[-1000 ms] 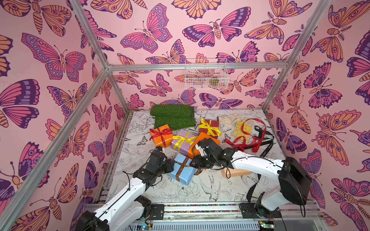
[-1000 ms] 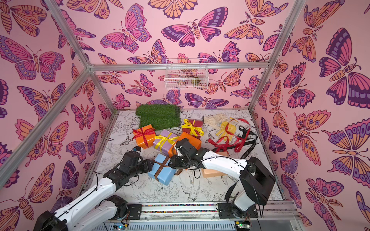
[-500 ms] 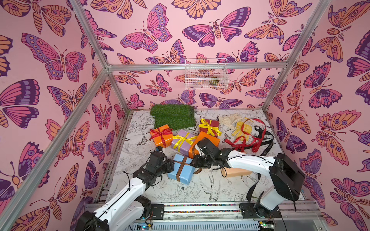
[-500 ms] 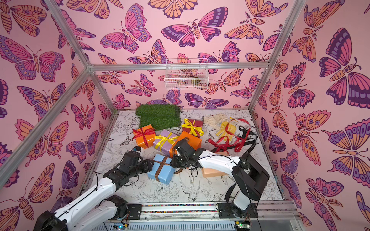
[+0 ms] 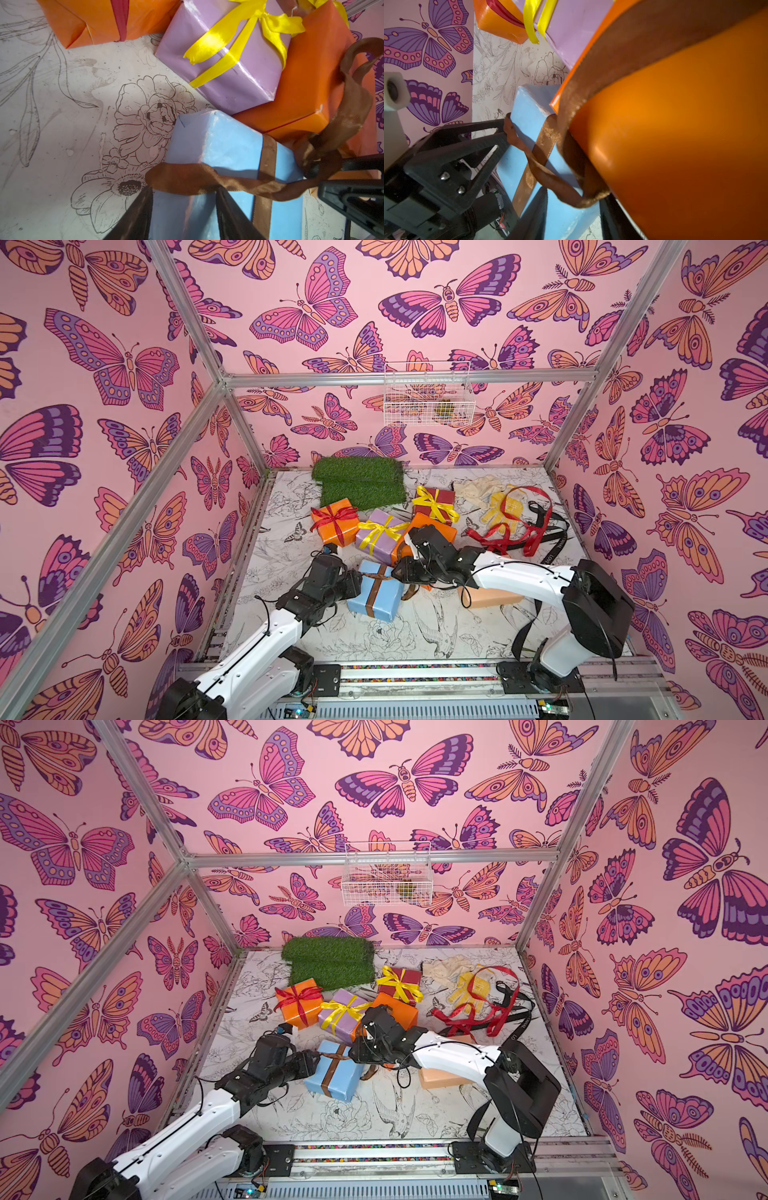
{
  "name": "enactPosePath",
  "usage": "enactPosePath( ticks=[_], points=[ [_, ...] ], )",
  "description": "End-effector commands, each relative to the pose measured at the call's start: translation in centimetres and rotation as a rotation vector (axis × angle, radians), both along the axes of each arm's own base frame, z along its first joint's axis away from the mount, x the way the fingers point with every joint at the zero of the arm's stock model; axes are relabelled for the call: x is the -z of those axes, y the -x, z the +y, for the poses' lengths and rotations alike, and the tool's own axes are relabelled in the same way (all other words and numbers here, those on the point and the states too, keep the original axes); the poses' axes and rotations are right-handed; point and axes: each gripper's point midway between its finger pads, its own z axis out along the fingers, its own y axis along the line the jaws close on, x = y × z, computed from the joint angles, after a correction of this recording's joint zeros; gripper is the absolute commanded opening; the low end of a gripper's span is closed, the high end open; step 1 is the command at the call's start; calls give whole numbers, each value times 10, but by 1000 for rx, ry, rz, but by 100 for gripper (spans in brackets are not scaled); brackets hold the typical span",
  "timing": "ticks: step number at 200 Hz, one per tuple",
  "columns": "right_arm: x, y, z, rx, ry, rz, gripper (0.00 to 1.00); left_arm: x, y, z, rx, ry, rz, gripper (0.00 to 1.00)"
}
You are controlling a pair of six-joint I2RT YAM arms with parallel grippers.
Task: Untie the ribbon bows on the gift boxes
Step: Untie the ribbon from the gift box.
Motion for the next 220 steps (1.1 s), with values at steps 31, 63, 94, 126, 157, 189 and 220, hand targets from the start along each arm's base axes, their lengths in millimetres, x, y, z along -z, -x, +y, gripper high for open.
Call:
enactPosePath(
  ticks=[31, 63, 94, 126, 157, 189, 220],
  points=[
    [-24, -22, 12, 26, -44, -88, 48, 3, 1, 1, 14, -12, -2, 52],
    [-30, -28, 20, 20, -63, -105, 38, 3, 0, 1, 13, -11, -5, 52],
    [-31, -32, 24, 14, -66, -118, 28, 4, 0, 1, 13, -14, -1, 52],
    [-28, -32, 27, 5, -68, -107, 22, 5, 0, 1, 14, -14, 0, 52],
    [-24, -30, 29, 0, -70, -93, 17, 5, 0, 2, 13, -16, -2, 52],
    [-33, -29, 37, -35, -126, -111, 2, 5, 0, 2, 13, -18, -3, 52],
    [-69, -31, 53, -100, -245, -167, 0, 5, 1, 2, 15, -15, -6, 52]
  ],
)
